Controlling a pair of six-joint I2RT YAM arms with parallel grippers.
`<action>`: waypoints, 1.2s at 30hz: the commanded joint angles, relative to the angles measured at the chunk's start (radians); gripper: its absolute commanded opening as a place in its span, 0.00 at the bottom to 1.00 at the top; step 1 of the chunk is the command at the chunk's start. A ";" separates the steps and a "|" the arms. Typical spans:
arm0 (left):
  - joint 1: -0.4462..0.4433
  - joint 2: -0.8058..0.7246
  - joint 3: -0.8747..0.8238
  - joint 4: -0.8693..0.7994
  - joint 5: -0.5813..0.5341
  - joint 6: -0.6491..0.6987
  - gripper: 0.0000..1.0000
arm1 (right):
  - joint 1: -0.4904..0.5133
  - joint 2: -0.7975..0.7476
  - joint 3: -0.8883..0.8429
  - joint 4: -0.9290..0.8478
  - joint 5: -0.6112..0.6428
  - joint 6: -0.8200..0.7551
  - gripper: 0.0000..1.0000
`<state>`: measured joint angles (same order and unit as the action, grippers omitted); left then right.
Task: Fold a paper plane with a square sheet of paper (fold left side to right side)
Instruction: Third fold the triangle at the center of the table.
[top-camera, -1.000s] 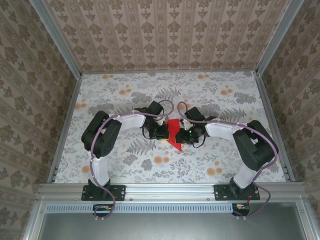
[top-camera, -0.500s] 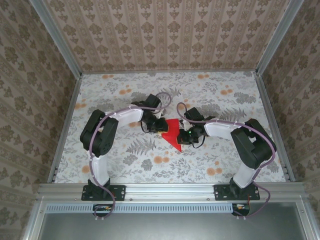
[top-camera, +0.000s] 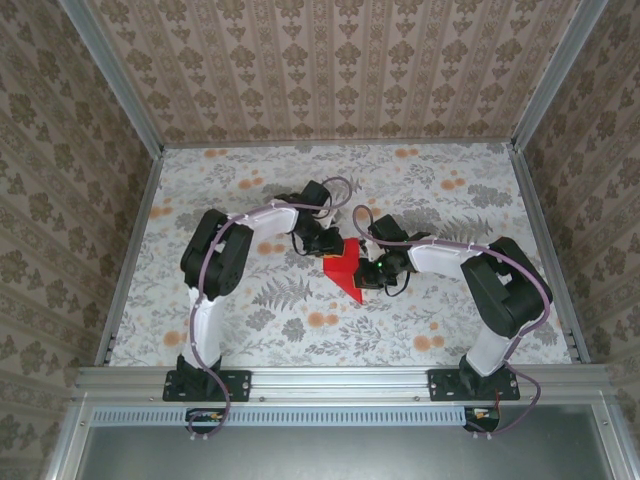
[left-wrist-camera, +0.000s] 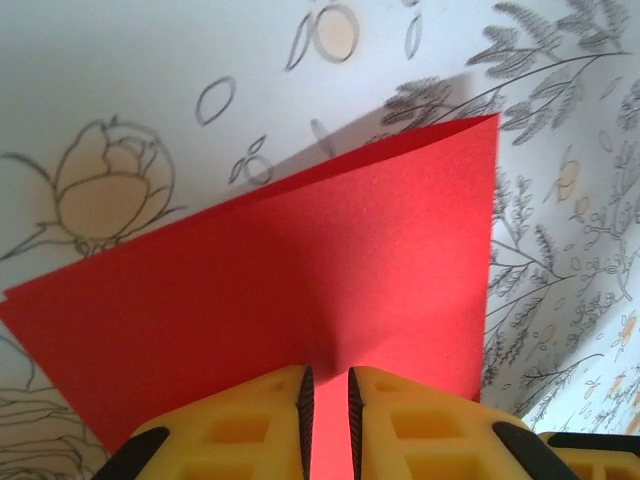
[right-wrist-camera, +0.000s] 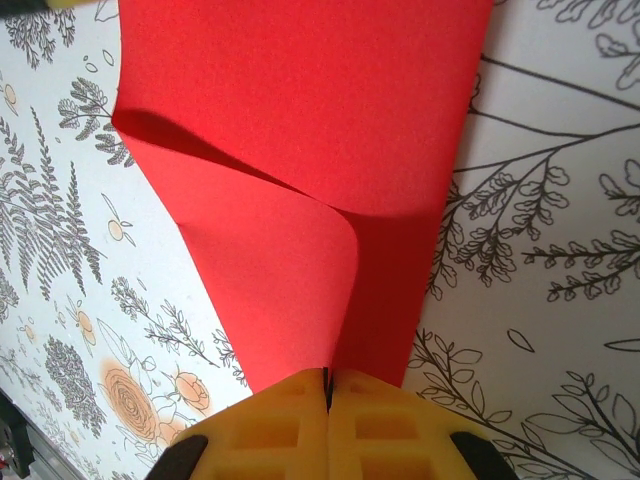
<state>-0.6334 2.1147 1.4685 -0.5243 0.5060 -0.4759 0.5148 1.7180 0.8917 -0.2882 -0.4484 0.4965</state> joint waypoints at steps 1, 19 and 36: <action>-0.009 0.036 0.018 -0.042 -0.009 0.031 0.19 | -0.001 0.003 0.030 -0.026 0.026 -0.021 0.00; -0.017 0.056 0.008 -0.048 -0.029 0.032 0.18 | 0.000 0.049 0.050 -0.058 0.042 -0.034 0.00; -0.005 -0.156 0.001 -0.075 -0.067 0.060 0.31 | 0.011 0.085 0.052 -0.100 0.068 -0.044 0.00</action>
<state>-0.6415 2.0590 1.4784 -0.5655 0.4683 -0.4427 0.5179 1.7668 0.9417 -0.3405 -0.4232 0.4706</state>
